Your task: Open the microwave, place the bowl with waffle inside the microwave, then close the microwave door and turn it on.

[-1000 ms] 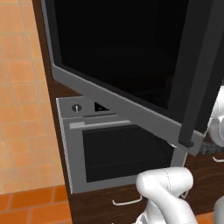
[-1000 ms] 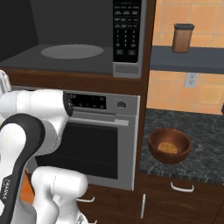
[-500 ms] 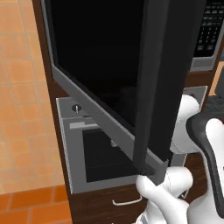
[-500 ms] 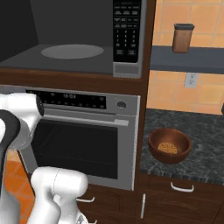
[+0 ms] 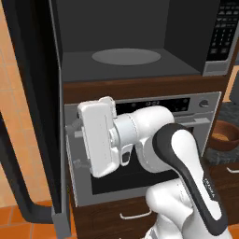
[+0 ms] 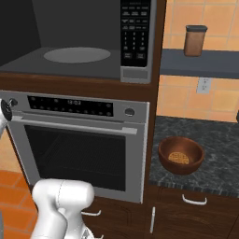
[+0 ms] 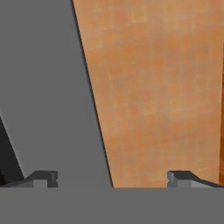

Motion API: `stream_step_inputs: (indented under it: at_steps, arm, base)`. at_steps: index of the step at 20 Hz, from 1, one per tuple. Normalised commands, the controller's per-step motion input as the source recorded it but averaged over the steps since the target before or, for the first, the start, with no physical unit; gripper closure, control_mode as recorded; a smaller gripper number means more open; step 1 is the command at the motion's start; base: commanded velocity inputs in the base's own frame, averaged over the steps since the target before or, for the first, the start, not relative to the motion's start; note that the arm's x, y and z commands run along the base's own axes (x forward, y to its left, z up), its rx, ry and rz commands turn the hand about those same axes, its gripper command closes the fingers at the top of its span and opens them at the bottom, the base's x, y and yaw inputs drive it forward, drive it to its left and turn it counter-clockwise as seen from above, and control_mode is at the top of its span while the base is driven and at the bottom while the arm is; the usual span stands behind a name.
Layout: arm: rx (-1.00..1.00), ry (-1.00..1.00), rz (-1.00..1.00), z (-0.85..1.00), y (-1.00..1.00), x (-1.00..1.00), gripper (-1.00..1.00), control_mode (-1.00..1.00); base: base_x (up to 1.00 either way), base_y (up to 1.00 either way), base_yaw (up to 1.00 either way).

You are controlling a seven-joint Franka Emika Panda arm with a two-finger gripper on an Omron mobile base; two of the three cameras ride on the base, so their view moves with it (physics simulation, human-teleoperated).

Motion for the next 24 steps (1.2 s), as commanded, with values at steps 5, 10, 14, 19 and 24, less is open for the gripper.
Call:
stream_step_inputs:
  at_steps: [5,10,14,19,24]
  arm:
    - [-0.01,0.0,0.01,0.0,0.39,0.0,-1.0,-1.0]
    - [-0.03,0.0,0.0,0.0,0.21,0.0,-1.0,-1.0]
    - [-0.05,0.0,-0.02,0.0,-0.26,0.0,-1.0,-1.0]
    - [-0.06,0.01,-0.07,0.0,-0.96,0.05,-1.0,-1.0]
    - [-0.08,-0.05,-0.11,-0.13,-1.0,0.36,-1.0,-1.0]
  base:
    - [0.0,0.0,0.0]
    - [0.0,0.0,0.0]
    - [0.0,0.0,0.0]
    - [0.0,0.0,0.0]
    - [0.0,0.0,0.0]
